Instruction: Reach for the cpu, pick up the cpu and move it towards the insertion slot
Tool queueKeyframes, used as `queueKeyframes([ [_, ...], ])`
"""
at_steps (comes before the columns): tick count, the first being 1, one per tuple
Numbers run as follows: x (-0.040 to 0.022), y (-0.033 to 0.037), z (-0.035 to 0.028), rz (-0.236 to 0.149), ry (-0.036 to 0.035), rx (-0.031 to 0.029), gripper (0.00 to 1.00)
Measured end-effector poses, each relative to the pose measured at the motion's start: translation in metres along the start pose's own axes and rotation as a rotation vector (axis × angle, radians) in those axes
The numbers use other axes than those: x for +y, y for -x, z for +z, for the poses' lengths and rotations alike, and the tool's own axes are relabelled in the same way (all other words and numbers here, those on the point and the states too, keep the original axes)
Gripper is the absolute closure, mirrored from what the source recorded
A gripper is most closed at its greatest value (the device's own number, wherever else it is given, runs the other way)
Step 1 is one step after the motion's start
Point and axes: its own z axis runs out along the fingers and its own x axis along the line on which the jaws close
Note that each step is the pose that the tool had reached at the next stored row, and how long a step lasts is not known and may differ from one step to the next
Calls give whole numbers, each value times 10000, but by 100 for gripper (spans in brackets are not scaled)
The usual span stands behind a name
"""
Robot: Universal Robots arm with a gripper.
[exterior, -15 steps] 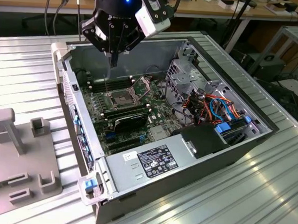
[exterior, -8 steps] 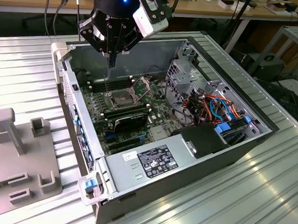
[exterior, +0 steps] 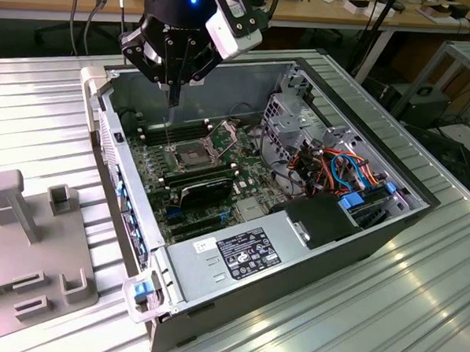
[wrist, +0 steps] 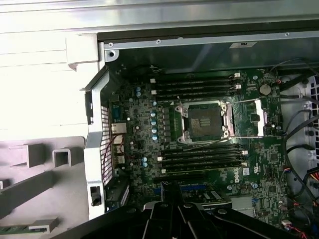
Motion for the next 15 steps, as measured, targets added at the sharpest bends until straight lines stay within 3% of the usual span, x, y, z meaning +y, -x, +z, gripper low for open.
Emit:
queueKeyframes([
  [15,-7,-82,8,-1,-2,26,89],
])
